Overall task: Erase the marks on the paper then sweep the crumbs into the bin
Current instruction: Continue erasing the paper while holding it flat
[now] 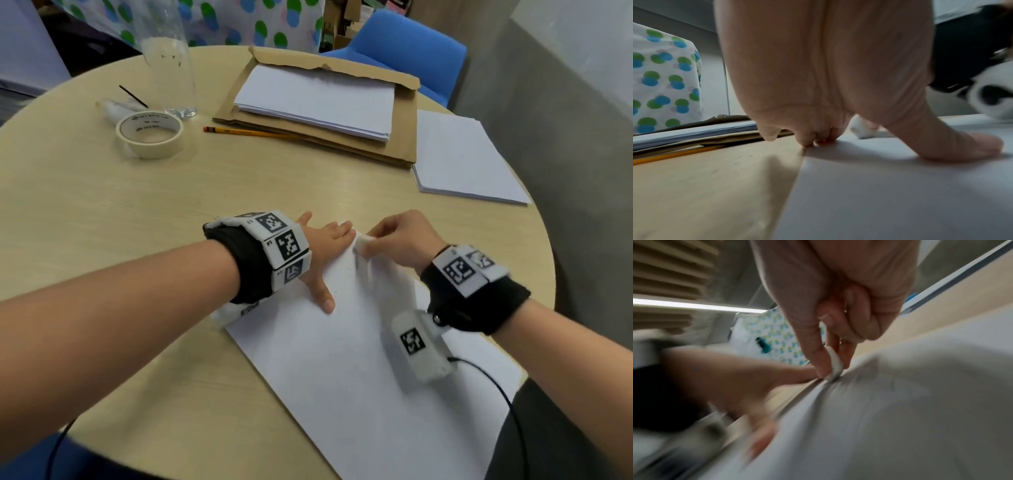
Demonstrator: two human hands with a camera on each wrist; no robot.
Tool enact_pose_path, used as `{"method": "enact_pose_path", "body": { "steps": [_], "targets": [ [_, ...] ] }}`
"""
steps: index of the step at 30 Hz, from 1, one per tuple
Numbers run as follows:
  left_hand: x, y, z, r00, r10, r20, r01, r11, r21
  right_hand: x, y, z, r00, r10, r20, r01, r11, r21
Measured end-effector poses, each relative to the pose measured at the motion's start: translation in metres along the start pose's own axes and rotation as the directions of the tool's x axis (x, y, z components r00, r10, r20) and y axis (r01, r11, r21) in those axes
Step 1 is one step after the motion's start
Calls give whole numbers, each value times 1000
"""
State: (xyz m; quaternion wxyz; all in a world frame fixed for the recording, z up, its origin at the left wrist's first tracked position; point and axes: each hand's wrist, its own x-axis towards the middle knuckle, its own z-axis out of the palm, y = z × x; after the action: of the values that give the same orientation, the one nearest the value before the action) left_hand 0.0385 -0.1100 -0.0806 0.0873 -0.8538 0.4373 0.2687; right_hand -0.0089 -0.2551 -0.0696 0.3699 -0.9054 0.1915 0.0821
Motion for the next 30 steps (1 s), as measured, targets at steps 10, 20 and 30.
{"method": "enact_pose_path", "body": {
  "steps": [10,20,30],
  "targets": [
    [-1,1,2,1000,2,12,-1,1000,-12,-5,-4,-9,987,57,150,-53,998,-31],
    [1,3,1,999,-25,31,25,1000,16,-20,5,-8,962,74,264,-61,996,-58],
    [0,4,1,999,-37,38,36,999,31,-36,8,0,915,50,401,-10,995,-103]
  ]
}}
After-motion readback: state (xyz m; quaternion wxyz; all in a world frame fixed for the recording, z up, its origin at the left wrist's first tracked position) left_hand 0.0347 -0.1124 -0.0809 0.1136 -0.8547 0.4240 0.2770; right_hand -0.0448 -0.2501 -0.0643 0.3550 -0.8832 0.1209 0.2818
